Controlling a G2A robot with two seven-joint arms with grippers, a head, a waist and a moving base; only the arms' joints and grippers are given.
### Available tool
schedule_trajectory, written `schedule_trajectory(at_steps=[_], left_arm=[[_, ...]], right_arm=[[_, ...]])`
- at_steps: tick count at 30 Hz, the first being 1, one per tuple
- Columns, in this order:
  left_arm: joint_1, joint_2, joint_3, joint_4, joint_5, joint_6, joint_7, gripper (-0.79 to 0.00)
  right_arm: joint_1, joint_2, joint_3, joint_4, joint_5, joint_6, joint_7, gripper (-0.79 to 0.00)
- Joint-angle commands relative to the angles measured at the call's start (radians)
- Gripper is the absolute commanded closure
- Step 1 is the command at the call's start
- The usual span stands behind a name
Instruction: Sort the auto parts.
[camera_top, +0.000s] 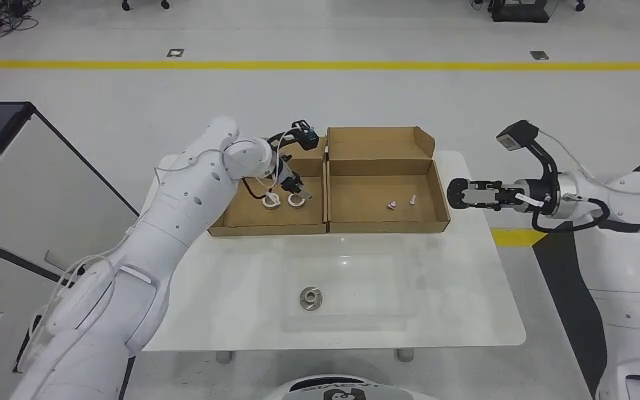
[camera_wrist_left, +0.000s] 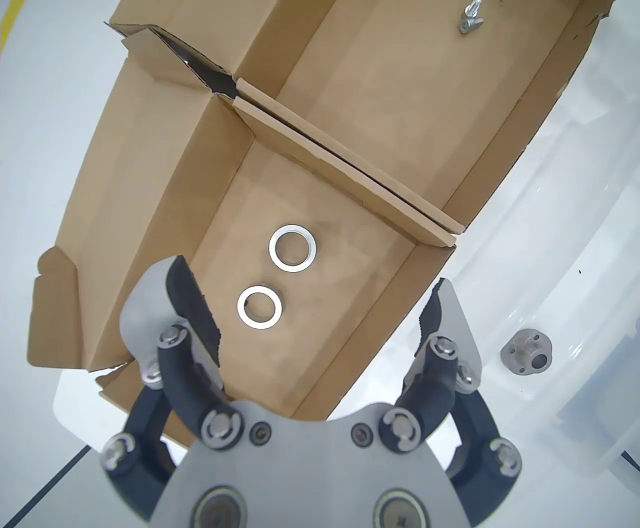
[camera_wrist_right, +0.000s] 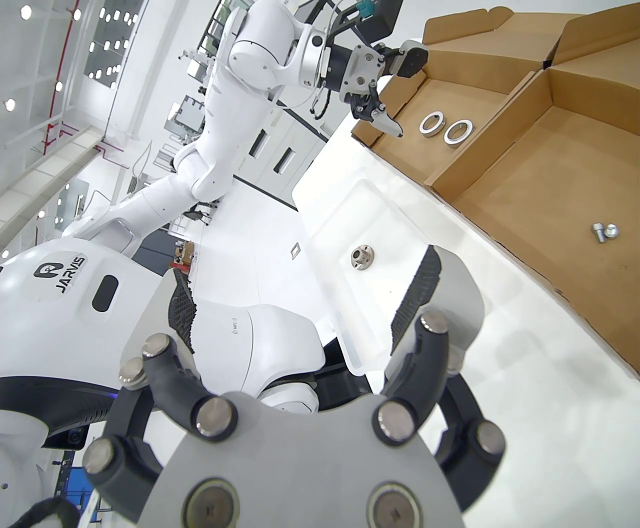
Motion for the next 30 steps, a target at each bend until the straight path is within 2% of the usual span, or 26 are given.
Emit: schedule_trajectory(at_steps=[1, 6, 9, 13, 20, 25, 30], left_arm=[[0.0, 0.0, 0.0, -0.003, 0.0, 0.0, 0.0, -0.785], [0.0, 0.0, 0.0, -0.003, 0.0, 0.0, 0.0, -0.785], [0.028, 0.009, -0.02, -0.042, -0.029, -0.021, 0.028, -0.785], [0.083, 0.032, -0.049, -0.18, -0.035, -0.049, -0.009, -0.785], [0.236, 0.09, -0.119, -0.517, -0.042, -0.04, -0.127, -0.785], [0.294, 0.138, -0.061, -0.702, -0.059, 0.027, -0.194, -0.785], [0.252, 0.186, 0.063, -0.789, -0.167, 0.134, -0.301, -0.785]], right_arm=[[0.0, 0.0, 0.0, 0.0, 0.0, 0.0, 0.0, -0.785], [0.0, 0.0, 0.0, 0.0, 0.0, 0.0, 0.0, -0.785], [0.0, 0.0, 0.0, 0.0, 0.0, 0.0, 0.0, -0.785], [0.0, 0.0, 0.0, 0.0, 0.0, 0.0, 0.0, -0.785], [0.0, 0.0, 0.0, 0.0, 0.0, 0.0, 0.0, -0.785], [0.0, 0.0, 0.0, 0.0, 0.0, 0.0, 0.0, -0.785], [0.0, 0.0, 0.0, 0.0, 0.0, 0.0, 0.0, -0.785]])
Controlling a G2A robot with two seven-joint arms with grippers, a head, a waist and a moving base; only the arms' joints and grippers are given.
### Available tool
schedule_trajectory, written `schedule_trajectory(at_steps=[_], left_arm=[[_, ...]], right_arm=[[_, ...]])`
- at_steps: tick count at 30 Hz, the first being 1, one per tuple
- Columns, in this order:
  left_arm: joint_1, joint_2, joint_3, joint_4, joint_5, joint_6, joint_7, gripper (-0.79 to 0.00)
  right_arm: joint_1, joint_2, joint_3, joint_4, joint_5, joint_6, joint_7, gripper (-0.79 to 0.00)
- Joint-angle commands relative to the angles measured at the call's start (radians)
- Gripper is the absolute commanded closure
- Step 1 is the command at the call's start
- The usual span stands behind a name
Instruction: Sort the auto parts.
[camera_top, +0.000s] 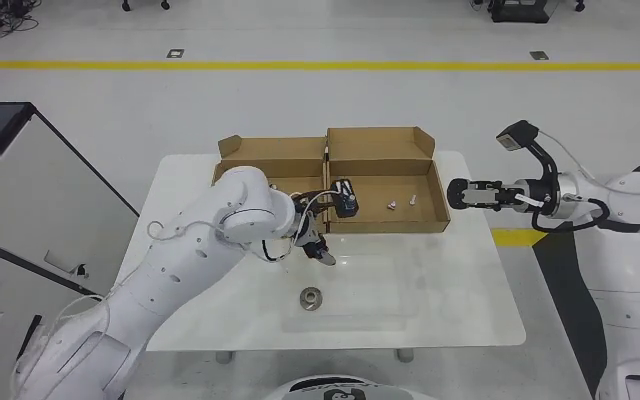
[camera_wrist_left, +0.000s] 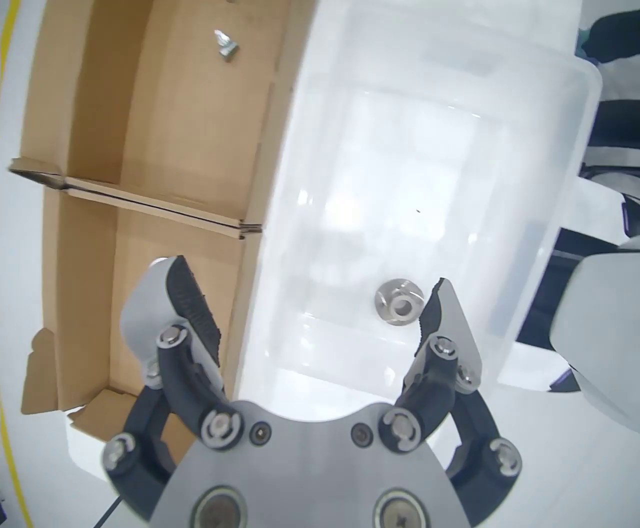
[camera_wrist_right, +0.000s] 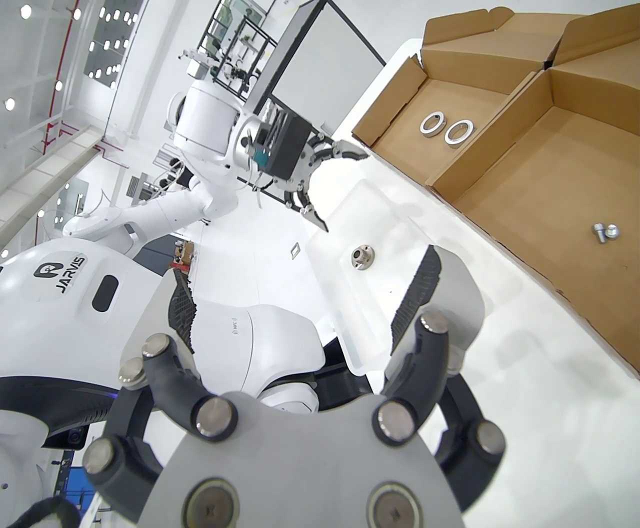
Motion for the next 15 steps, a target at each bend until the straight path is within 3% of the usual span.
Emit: schedule_trajectory(at_steps=[1, 7, 15], left_arm=[[-0.028, 0.015, 0.055, -0.019, -0.041, 0.041, -0.04, -0.785], [-0.117, 0.033, 0.19, -0.024, -0.13, 0.122, -0.121, -0.785], [-0.208, 0.006, 0.33, 0.046, -0.175, 0.181, -0.156, -0.785]], right_arm=[[0.0, 0.0, 0.0, 0.0, 0.0, 0.0, 0.0, -0.785], [0.0, 0.0, 0.0, 0.0, 0.0, 0.0, 0.0, -0.785], [0.0, 0.0, 0.0, 0.0, 0.0, 0.0, 0.0, -0.785]])
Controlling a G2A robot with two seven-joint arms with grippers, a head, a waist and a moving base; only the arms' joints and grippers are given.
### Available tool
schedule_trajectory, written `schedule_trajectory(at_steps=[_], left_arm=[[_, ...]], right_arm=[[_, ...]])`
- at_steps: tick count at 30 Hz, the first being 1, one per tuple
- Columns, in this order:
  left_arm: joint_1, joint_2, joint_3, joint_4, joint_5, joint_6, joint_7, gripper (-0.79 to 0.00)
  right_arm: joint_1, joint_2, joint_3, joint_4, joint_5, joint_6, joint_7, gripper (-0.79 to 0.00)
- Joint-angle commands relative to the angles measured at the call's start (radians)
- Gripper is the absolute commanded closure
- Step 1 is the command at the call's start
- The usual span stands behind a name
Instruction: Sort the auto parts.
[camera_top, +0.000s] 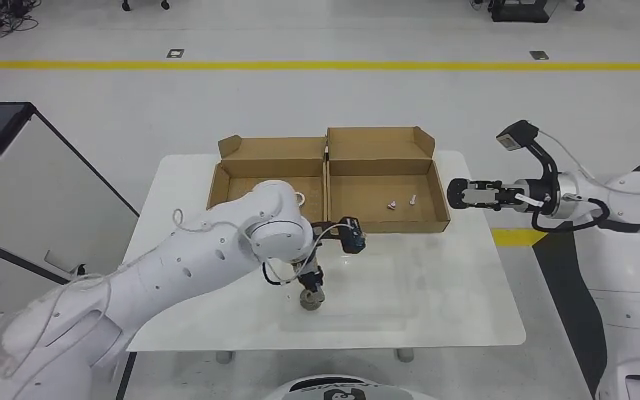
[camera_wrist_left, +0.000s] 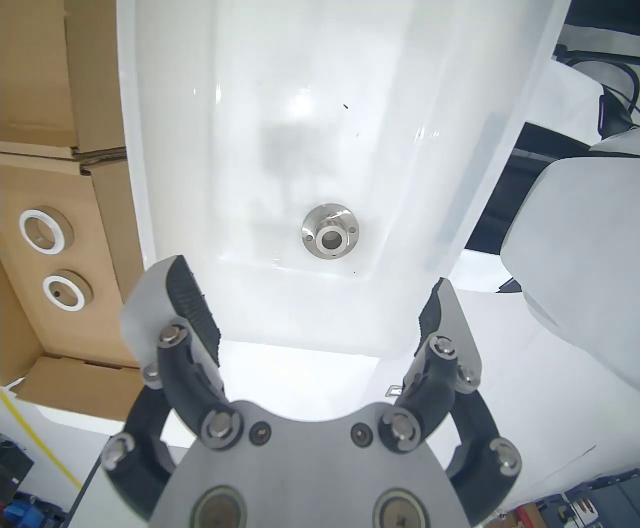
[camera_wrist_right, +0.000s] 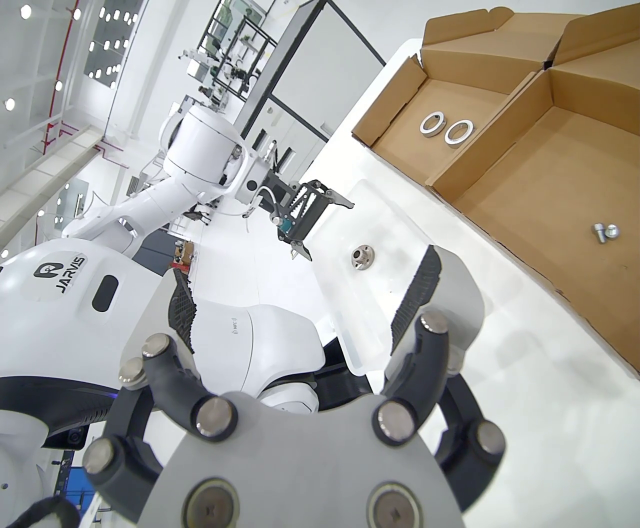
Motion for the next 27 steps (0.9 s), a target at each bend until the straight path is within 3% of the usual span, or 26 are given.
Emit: schedule_trajectory(at_steps=[1, 15, 26, 27], left_arm=[[-0.016, -0.009, 0.028, 0.011, -0.011, 0.008, 0.0, -0.785], [0.009, -0.014, 0.064, -0.013, 0.038, -0.024, 0.016, -0.785], [0.012, -0.041, 0.092, 0.067, 0.056, -0.041, 0.04, -0.785], [0.011, -0.043, 0.093, 0.074, 0.056, -0.044, 0.04, -0.739]], right_arm=[[0.0, 0.0, 0.0, 0.0, 0.0, 0.0, 0.0, -0.785], [0.0, 0.0, 0.0, 0.0, 0.0, 0.0, 0.0, -0.785], [0.0, 0.0, 0.0, 0.0, 0.0, 0.0, 0.0, -0.785], [0.0, 0.0, 0.0, 0.0, 0.0, 0.0, 0.0, -0.785]])
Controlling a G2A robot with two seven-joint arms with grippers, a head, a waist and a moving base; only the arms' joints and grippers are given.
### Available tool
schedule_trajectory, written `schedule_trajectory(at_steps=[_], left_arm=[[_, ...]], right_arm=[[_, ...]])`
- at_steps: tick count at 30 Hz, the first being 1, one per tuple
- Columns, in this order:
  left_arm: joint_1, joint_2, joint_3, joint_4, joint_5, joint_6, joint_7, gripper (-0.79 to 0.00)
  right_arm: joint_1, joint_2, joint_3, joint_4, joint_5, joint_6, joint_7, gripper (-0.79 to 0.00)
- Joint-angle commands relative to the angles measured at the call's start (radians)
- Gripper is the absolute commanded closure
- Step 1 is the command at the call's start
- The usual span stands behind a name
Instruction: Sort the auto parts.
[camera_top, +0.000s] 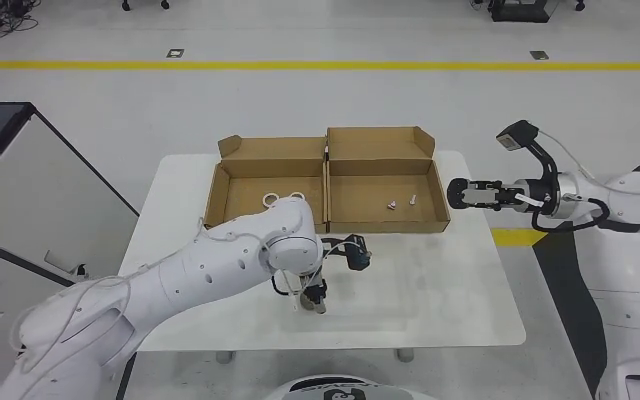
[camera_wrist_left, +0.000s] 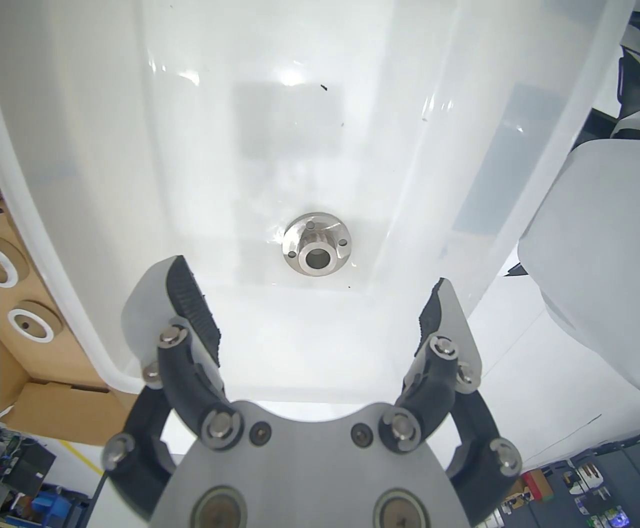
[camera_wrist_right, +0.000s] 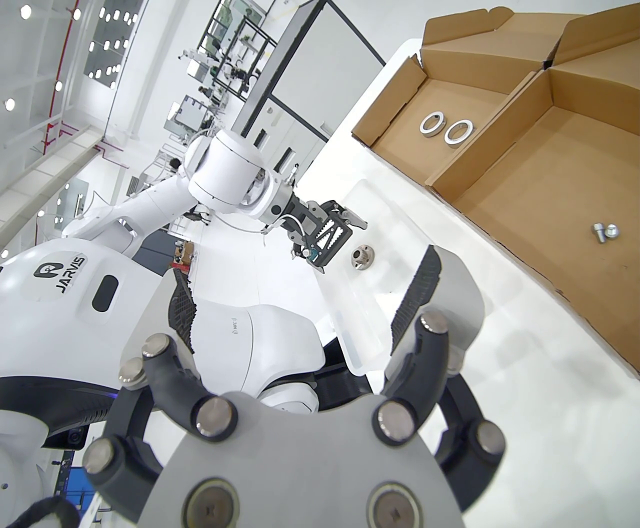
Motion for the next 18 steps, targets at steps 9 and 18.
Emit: schedule_trajectory(at_steps=[9, 18], left_arm=[[-0.012, -0.016, 0.034, 0.068, -0.015, -0.013, -0.004, -0.496], [-0.042, -0.027, 0.101, 0.12, -0.041, -0.022, 0.005, -0.437]], right_arm=[[0.0, 0.0, 0.0, 0.0, 0.0, 0.0, 0.0, -0.785], [0.0, 0.0, 0.0, 0.0, 0.0, 0.0, 0.0, -0.785]])
